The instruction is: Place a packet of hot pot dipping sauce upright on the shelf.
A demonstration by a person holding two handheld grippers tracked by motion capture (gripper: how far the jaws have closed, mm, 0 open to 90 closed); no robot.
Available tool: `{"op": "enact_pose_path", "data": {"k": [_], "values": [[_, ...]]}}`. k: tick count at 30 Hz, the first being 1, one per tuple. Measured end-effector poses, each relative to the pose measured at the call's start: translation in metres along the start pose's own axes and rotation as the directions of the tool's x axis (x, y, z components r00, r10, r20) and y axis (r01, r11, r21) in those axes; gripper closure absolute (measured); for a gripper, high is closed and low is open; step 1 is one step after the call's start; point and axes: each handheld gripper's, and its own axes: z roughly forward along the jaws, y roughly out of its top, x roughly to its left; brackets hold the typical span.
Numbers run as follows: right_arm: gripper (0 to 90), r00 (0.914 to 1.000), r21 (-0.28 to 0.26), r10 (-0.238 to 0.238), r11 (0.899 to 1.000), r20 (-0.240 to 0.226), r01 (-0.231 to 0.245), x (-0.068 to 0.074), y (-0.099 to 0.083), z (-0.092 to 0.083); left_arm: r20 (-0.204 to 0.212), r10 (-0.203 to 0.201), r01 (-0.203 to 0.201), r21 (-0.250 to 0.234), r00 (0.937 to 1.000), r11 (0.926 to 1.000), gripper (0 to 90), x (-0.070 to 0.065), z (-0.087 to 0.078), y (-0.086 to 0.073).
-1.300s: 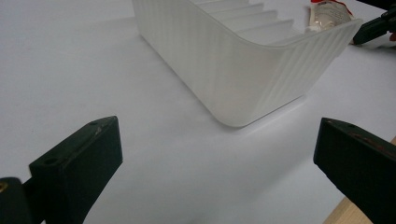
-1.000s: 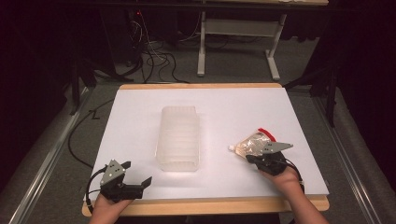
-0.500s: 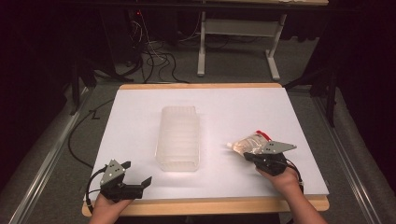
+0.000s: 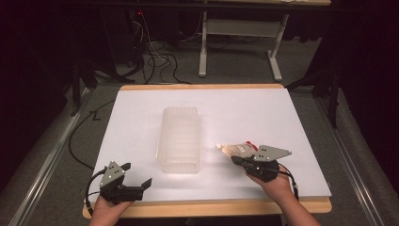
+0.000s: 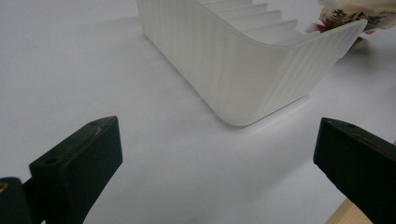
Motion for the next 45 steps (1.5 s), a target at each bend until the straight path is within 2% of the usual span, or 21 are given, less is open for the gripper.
{"op": "enact_pose_path", "data": {"k": [2,6,12,14,15,17,22,25,32,37,40,45], "values": [[90.0,1.0,-0.032,-0.006,0.999,0.005,0.006,0.0,0.005,-0.005,0.0,-0.001,0.001,0.001,1.0,1.0,1.7,0.0,0.0,0.0],[90.0,0.9992,-0.1,0.014,0.995,0.037,-0.01,-0.005,0.012,-0.018,-0.001,-0.005,0.005,-0.001,1.0,1.0,1.7,0.0,0.0,0.0],[90.0,0.9927,-0.186,0.069,0.981,0.099,-0.05,-0.021,0.009,-0.042,-0.002,-0.006,0.006,-0.002,1.0,1.0,1.7,0.001,0.0,0.0],[90.0,0.9911,-0.193,0.076,0.98,0.109,-0.054,-0.022,0.008,-0.045,-0.002,-0.005,0.005,-0.003,1.0,1.0,1.8,0.001,0.0,0.0],[90.0,0.9858,-0.213,0.101,0.974,0.134,-0.071,-0.028,0.006,-0.053,-0.002,-0.005,0.005,-0.002,1.0,1.0,1.8,0.001,0.0,0.0],[90.0,0.9803,-0.232,0.12,0.969,0.157,-0.082,-0.033,0.004,-0.06,-0.001,-0.004,0.004,0.0,1.0,1.0,1.8,0.001,0.0,0.0],[90.0,0.9667,-0.269,0.17,0.956,0.192,-0.114,-0.046,-0.001,-0.071,0.0,-0.003,0.003,0.003,1.0,1.0,1.8,0.001,0.0,0.0],[90.0,0.9582,-0.284,0.196,0.95,0.208,-0.133,-0.052,-0.004,-0.076,-0.001,-0.005,0.005,0.001,1.0,1.0,1.8,0.001,0.0,0.0],[90.0,0.9454,-0.292,0.216,0.946,0.244,-0.141,-0.06,-0.008,-0.082,-0.002,-0.004,0.004,0.0,1.0,1.0,1.8,0.001,0.0,0.0],[89.9,0.941,-0.296,0.224,0.944,0.254,-0.145,-0.061,-0.01,-0.084,-0.002,-0.004,0.004,0.001,1.0,1.0,1.8,0.001,0.0,0.0],[84.6,0.9401,-0.296,0.227,0.944,0.254,-0.148,-0.061,-0.009,-0.083,-0.001,-0.001,0.001,0.005,1.0,1.0,1.8,0.001,0.0,0.0],[66.6,0.9377,-0.291,0.239,0.943,0.253,-0.162,-0.06,-0.009,-0.08,-0.002,-0.004,0.004,0.002,1.0,1.0,1.8,0.001,0.0,0.0]]}}
